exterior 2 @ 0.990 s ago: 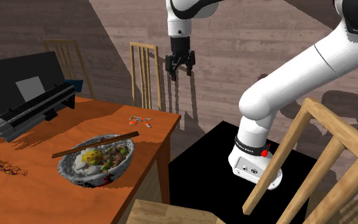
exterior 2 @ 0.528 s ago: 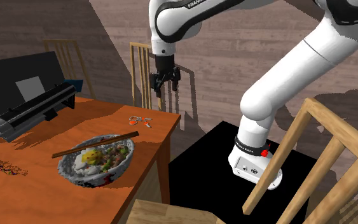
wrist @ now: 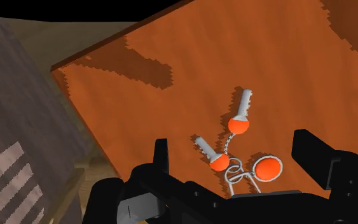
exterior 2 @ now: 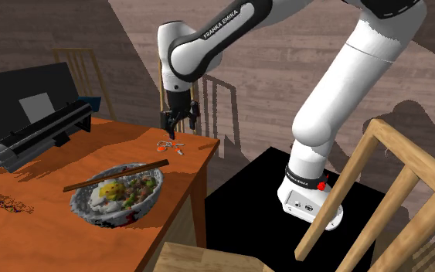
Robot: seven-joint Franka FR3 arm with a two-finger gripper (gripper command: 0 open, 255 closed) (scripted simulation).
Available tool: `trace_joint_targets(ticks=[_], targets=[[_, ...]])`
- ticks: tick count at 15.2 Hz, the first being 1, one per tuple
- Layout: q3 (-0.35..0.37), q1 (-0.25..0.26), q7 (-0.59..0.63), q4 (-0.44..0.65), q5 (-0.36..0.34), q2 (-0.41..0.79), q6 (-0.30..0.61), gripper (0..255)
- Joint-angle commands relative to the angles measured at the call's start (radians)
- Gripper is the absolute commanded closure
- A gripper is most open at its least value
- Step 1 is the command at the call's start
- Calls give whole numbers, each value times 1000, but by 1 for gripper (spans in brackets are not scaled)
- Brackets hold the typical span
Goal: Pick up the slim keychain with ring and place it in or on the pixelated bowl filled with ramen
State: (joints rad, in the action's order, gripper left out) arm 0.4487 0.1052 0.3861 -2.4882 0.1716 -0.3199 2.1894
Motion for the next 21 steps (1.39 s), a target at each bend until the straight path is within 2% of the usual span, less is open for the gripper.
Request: trace_joint_targets(ticks=[1,9,17,18,21], targets=[[42,3,46,18,-21,80,69,0],[60,-6,72,-25,-52,158,186,0],[60,-6,72,-25,-52,158,186,0],[60,-6,72,-25,-52,158,186,255],[61,-5,74,-25,-52,158,186,255]])
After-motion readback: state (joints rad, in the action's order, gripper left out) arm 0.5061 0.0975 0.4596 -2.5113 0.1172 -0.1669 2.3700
